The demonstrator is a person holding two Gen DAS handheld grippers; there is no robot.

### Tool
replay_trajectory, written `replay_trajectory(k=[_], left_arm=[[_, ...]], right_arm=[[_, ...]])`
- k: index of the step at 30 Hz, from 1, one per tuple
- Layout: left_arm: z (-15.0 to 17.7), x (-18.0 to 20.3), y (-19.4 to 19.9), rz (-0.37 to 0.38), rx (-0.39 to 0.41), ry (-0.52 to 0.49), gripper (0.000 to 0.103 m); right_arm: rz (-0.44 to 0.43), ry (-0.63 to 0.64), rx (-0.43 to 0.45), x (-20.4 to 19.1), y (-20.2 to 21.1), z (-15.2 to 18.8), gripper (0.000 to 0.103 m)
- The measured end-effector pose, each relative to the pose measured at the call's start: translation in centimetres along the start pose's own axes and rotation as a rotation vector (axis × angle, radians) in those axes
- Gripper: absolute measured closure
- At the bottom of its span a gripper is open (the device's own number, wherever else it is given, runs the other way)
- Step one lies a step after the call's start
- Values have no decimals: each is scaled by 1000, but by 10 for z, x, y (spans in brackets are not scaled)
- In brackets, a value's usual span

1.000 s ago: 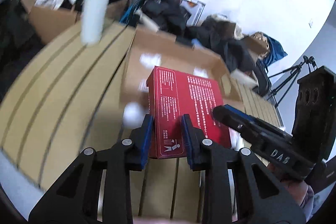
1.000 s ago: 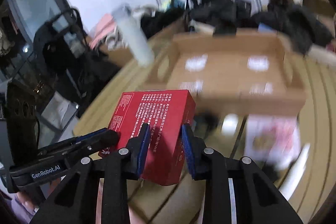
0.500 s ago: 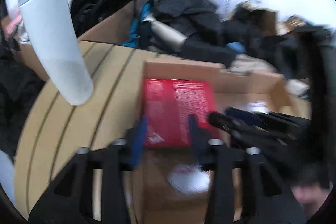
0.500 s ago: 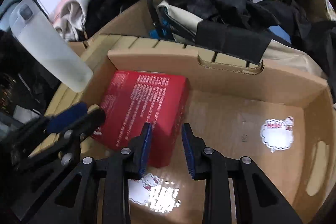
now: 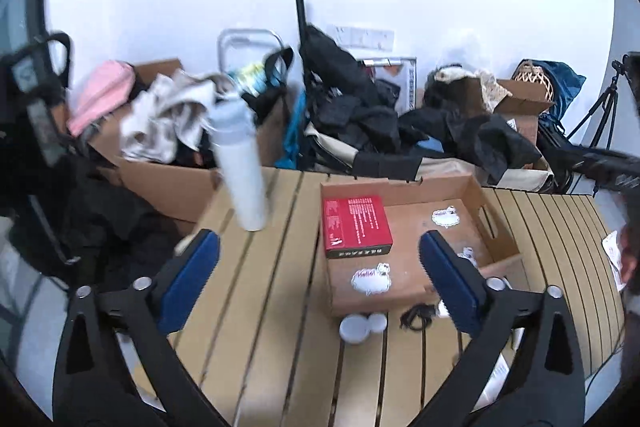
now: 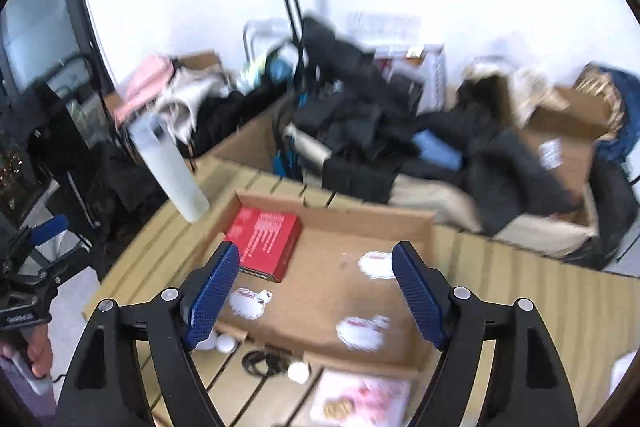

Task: Organize objects
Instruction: 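Carry the red box into the cardboard tray and open both grippers, then pull both grippers back and move toward the white wipes pack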

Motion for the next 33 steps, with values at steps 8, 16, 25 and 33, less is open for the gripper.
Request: replay_trajectory(k=[8,16,25,33], left_arm=[[55,24,122,-12,110,6,0],[182,55,147,86,-35,50,0],[194,71,123,81,-107,68,0],[188,102,59,268,-93,-92,0]], right_arm=[[7,84,189,-21,164,62,21],[5,-19,118,-36,185,240,21],[5,-28,90,-37,174,264,21],[-55,-108,-74,-20,111,293,60]])
Point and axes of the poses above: each gripper's, at about its wrist camera, not at the fingertips, and y roughly against the way its jaws point, x to its right, z to its underside, the point moved 1 cm from there along -y, roughly the way its jaws point, and after that the axes turned 1 degree about -y, right-handed, at the moved point
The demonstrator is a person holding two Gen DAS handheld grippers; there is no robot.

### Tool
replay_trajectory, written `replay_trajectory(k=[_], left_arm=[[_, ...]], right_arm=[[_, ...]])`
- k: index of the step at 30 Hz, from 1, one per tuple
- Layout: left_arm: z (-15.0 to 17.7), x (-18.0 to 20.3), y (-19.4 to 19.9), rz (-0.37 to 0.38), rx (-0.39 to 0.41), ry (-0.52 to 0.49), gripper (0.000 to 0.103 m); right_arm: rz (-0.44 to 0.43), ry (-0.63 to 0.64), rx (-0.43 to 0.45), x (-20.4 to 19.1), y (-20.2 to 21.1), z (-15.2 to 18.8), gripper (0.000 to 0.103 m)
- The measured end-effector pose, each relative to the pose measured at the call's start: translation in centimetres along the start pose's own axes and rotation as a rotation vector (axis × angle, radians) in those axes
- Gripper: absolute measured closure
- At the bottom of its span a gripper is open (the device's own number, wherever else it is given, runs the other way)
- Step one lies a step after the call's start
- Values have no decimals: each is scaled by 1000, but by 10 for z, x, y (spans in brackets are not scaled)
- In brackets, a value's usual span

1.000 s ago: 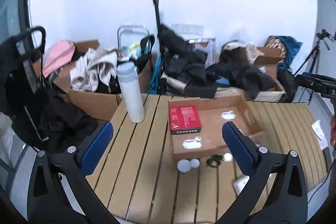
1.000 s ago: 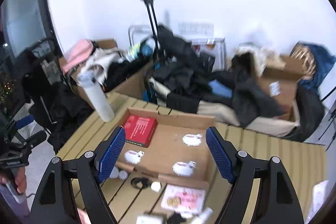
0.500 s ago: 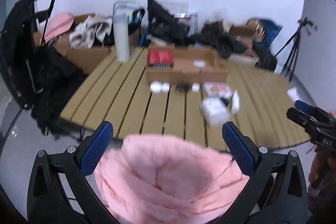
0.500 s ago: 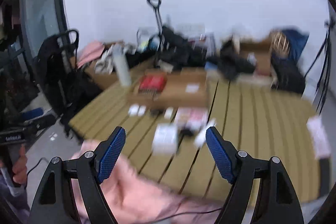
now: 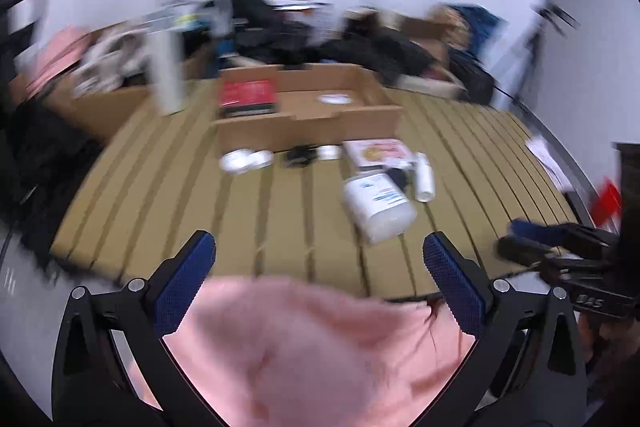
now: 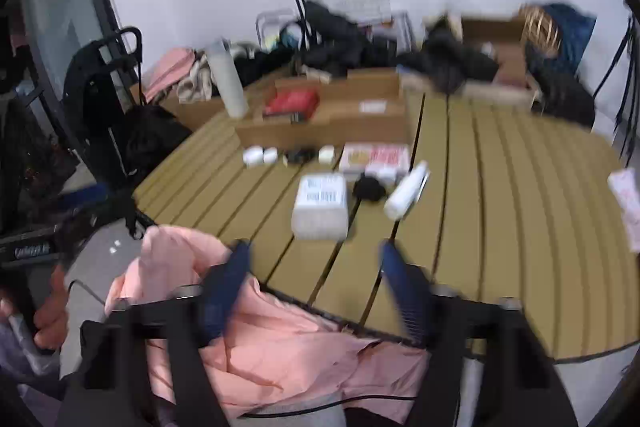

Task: Organize objects
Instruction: 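Pull both grippers back and move toward the white wipes pack, then close both grippers on the white wipes pack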

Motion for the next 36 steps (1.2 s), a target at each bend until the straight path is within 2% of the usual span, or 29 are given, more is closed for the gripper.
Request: replay_trajectory(k=[3,6,8,9,11,13,15,16,20,23,30,31,35,36], left_arm=[[-25,-1,-52,63,-31,-18,1],[-51,-1,-101,193,-54,7,5],[-63,3,-132,235,-68,8,21],[-66,7,-151,230,-107,4,28],[-67,10,-184,252,-194,7,55],[-59,7,-201,315,-250,47,62],[-50,3,-204,359,-277,81,62],[-45,0,-201,368,-264,104,63],[-23,-14,-179,378,-272,185,63],[-8,-16,-166,363,-271,211,63],[-3,-24,-161,308,-268,250,60],[-2,-24,-159,300,-264,247,60],[5,-23,-155,322,-238,254,62],[6,-24,-154,318,-234,262,62]], right_arm=[[-9,-38,-68,11,-34,2,65],[-13,-76,-111,18,-64,-3,66],[-31,-99,-129,20,-82,-8,71],[-31,-108,-143,21,-91,-11,73],[-39,-115,-158,21,-106,-16,74],[-54,-120,-162,23,-116,-21,74],[-97,-135,-147,27,-122,-27,74],[-115,-145,-139,30,-124,-30,74],[-145,-209,-133,46,-138,-38,74],[-163,-212,-138,47,-147,-46,74],[-148,-213,-176,35,-153,-48,71],[-151,-218,-180,35,-151,-45,69],[-151,-218,-217,30,-153,-36,49],[-152,-219,-224,29,-155,-35,48]])
Point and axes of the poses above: each gripper's, at about its wrist camera, not at the fingertips, and y roughly against the way its jaws point, x to its right, z to its underside, the point moved 1 cm from there along -y, roughly the way its jaws point, and after that the axes turned 1 degree about -y, right-handed, at the moved point
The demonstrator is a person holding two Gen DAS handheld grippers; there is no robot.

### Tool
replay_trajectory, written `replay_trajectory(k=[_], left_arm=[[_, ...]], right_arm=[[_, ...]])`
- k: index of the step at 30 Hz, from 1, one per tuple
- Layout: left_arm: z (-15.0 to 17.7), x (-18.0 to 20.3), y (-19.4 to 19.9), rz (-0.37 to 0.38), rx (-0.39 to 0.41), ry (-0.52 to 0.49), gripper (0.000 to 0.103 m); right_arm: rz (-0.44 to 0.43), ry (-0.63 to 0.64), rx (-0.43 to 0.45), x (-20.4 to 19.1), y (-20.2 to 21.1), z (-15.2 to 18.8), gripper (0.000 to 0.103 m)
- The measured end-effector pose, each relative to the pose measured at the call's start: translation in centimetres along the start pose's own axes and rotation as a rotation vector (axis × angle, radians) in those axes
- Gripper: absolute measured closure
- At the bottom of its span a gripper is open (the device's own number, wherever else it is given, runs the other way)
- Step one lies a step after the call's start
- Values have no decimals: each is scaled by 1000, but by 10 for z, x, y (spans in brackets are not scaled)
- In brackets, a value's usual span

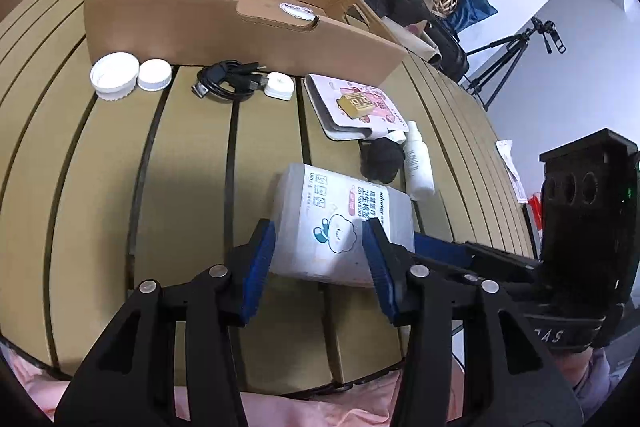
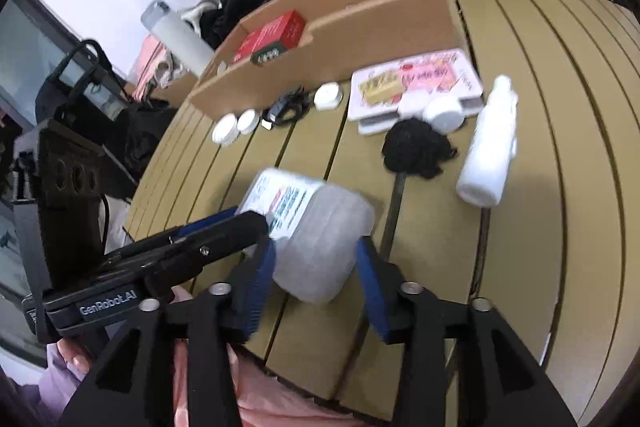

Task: Organize objects
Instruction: 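Close both grippers on the white wipes pack, then lower the wipes pack into the tray beside the red box and release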

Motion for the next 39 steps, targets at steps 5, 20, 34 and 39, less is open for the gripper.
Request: replay_trajectory(k=[5,20,34,39], left_arm=[[1,15,27,-16,49,-10,72],[-89,-9,97,80,240,32,72],[-169,-92,37,-199,147,65,76],[-153,-106,24,-250,130,54,66]], right_arm=[[5,33,44,-13,11,-1,58],[-67,196,207,-93,53,-106,59],[-79,175,59,-104,-86,-202,59],[-65,141,-67,-84,-133,-184,59]])
Point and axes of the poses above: each gripper's, at about its wrist camera, not at the fingertips, and y roughly against the way its jaws point, x to its right, z to its underside, the point moved 1 cm from there along -y, roughly the way its jaws point, and after that the axes turned 1 degree about -y, right-handed, at the moved point
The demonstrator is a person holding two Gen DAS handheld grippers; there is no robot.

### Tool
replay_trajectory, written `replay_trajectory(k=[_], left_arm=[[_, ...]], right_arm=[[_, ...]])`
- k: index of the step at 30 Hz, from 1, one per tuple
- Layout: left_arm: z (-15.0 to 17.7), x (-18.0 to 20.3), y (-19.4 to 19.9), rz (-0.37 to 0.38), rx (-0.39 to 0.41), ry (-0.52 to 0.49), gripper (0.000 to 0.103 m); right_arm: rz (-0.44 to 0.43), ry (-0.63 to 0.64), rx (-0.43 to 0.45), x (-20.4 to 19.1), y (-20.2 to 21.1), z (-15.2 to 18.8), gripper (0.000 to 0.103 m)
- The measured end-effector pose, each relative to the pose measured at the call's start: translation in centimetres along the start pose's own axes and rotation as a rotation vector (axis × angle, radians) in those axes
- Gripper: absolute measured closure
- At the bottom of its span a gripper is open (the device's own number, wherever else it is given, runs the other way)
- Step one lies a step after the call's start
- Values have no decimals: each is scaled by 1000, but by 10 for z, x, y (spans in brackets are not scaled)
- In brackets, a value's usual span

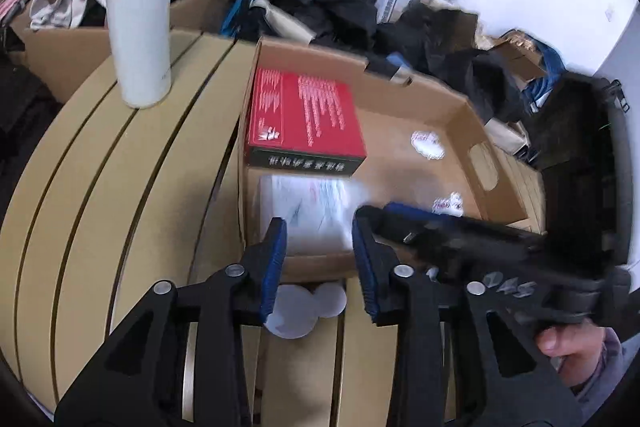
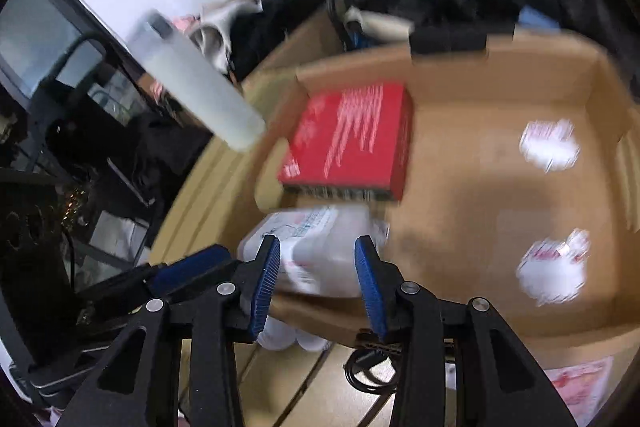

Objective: Organize objects

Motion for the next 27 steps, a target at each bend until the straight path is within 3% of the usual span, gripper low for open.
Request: replay_trajectory(k=[2,5,8,10,12,13,16,20,27], left_arm=[[-1,2,7,-17,10,-5,49],[-1,4,30,-34,41,0,49],[3,9,67,-78,86,-5,46],[7,15,87,-111,105,-18,38],[13,23,112,-128,128,-39,30],[16,27,125,-128,138,-47,26],[27,39,170,-95,194,-60,15],[47,59,229,-115,282,-110,0],[97,80,270,-177,304,-124,0]], right_arm=[[30,25,-8,1,-2,4,59],[77,59,27,-5,19,3,59],[120,98,108,-14,67,2,58],[170,124,170,-20,106,5,51],[218,148,220,-23,141,13,23],[235,159,237,-25,155,17,20],[288,188,298,-30,205,35,20],[336,205,358,-36,264,71,20],[341,206,394,-46,314,140,20]])
Point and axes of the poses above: each gripper's, at about its wrist camera, not at the fingertips, and y roughly against the way its jaws point, x to its right, z to its underside, the point moved 1 cm from there along -y, roughly the way its jaws point, and after that the axes turned 1 degree about -y, right-handed, at the moved point
